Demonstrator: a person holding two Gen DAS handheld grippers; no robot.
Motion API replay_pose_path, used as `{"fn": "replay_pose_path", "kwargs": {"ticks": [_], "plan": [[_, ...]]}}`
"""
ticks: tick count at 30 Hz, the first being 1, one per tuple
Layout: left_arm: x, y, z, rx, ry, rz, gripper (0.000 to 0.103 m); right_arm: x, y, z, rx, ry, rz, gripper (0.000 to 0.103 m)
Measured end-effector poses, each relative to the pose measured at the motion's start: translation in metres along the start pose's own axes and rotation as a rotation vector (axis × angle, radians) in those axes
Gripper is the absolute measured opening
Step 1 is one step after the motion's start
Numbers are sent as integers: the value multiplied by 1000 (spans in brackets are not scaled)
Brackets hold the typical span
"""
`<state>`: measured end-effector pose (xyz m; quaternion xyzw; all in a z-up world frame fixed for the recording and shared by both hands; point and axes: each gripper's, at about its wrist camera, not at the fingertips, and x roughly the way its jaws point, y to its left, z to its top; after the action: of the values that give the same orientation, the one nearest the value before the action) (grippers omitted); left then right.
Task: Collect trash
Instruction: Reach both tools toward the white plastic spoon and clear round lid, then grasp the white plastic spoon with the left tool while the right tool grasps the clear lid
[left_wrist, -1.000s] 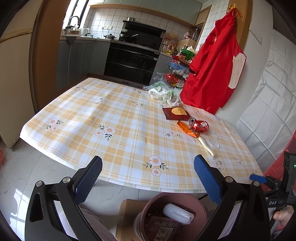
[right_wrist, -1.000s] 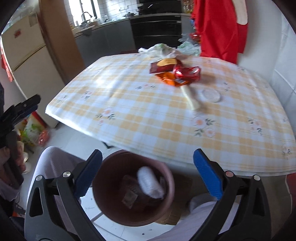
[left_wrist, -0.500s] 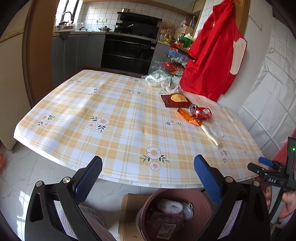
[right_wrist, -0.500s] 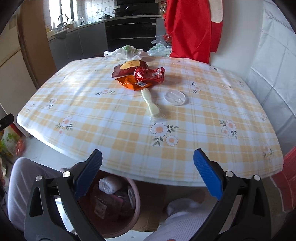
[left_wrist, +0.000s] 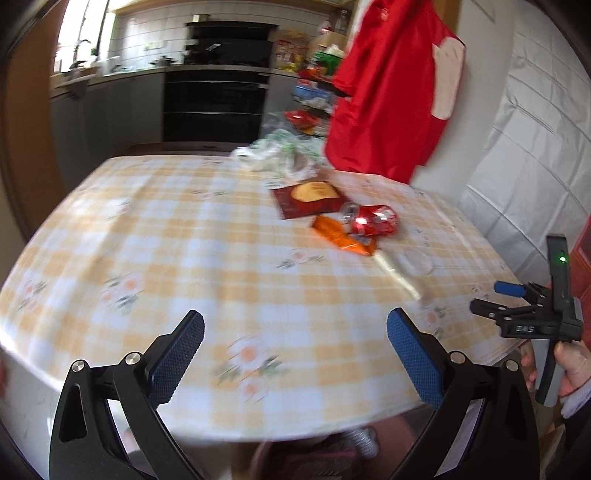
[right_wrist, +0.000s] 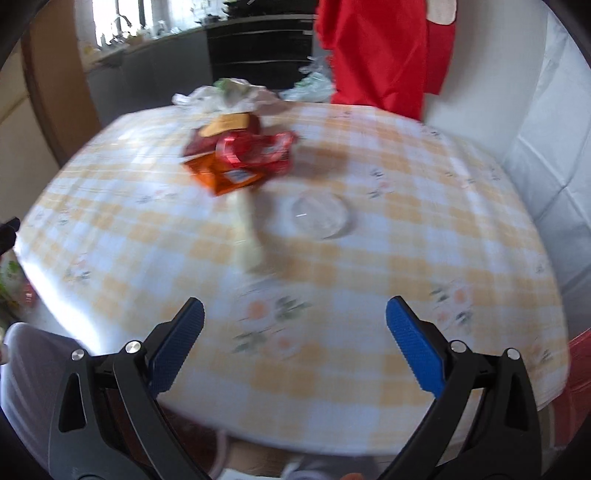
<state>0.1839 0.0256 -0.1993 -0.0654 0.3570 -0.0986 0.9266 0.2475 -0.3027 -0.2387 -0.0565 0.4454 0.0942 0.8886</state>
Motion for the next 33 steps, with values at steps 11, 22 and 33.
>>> {"fn": "replay_pose_path", "kwargs": {"ticks": [11, 22, 33], "plan": [[148, -124, 30, 97, 171, -132, 90, 29, -77, 21, 72, -3, -37, 97], [228, -155, 34, 75, 270, -30, 86, 53, -118, 23, 164, 1, 13, 97], [205, -128, 20, 145, 287, -72, 12, 76, -89, 35, 78, 12, 69, 96]]}}
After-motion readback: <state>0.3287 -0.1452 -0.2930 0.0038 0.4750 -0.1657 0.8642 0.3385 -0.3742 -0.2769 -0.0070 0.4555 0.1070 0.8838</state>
